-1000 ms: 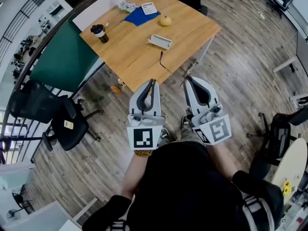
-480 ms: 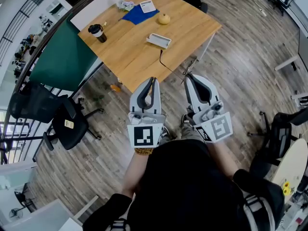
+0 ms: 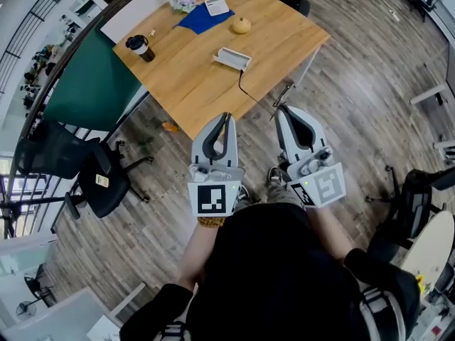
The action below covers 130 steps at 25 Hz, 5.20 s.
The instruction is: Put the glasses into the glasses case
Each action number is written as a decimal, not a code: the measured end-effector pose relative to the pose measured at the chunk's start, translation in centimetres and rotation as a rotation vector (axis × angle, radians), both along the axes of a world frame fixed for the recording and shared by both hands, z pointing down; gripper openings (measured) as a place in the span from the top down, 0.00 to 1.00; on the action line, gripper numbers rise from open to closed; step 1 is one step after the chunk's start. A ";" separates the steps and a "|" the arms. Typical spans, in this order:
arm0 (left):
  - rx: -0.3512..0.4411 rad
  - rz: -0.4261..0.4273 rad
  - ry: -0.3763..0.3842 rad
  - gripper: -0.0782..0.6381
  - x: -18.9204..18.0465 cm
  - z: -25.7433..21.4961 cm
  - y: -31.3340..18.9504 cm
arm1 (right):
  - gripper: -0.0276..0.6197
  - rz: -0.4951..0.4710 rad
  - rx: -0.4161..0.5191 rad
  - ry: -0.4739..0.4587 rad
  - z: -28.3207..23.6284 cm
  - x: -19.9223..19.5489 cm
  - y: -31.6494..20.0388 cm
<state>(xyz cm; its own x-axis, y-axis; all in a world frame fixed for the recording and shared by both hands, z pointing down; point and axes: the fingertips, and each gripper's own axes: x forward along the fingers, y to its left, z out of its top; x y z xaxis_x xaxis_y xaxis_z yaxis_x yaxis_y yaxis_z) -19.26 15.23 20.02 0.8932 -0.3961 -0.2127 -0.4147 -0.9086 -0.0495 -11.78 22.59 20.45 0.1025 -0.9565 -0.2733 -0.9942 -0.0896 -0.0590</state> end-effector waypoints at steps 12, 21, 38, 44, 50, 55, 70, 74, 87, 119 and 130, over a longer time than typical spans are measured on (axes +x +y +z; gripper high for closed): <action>0.009 -0.074 -0.069 0.85 4.0 1.0 -1.6 | 0.93 -0.006 0.048 -0.030 -1.5 6.5 -0.7; 0.016 -0.156 -0.097 0.85 6.9 1.5 -2.5 | 0.93 -0.015 0.024 -0.049 -0.5 12.0 0.7; -0.021 -0.359 -0.133 0.85 5.9 3.0 -5.7 | 0.93 -0.089 -0.011 -0.182 3.2 16.4 -0.2; -0.049 -0.327 -0.126 0.85 7.6 4.5 -7.5 | 0.93 -0.124 -0.047 -0.179 4.4 16.4 -2.5; -0.082 -0.316 -0.096 0.85 9.5 5.2 -11.2 | 0.93 -0.137 -0.077 -0.152 3.7 18.0 -5.9; -0.093 -0.327 -0.068 0.85 10.1 5.3 -15.2 | 0.93 -0.170 -0.103 -0.143 3.6 18.5 -9.8; -0.106 -0.328 -0.090 0.85 12.8 7.1 -23.9 | 0.93 -0.164 -0.157 -0.121 4.2 22.8 -19.5; -0.096 -0.307 -0.075 0.85 14.5 6.5 -24.6 | 0.93 -0.154 -0.164 -0.128 5.0 24.6 -21.1; -0.049 -0.496 -0.184 0.85 19.3 6.5 -26.4 | 0.93 -0.301 -0.188 -0.194 8.7 32.9 -25.0; -0.291 -0.310 -0.095 0.85 22.2 12.0 -25.9 | 0.93 -0.859 -0.130 -0.618 11.0 25.2 -27.5; -0.273 -0.282 -0.133 0.85 23.6 11.4 -26.1 | 0.93 -0.793 -0.017 -0.804 10.3 28.8 -28.3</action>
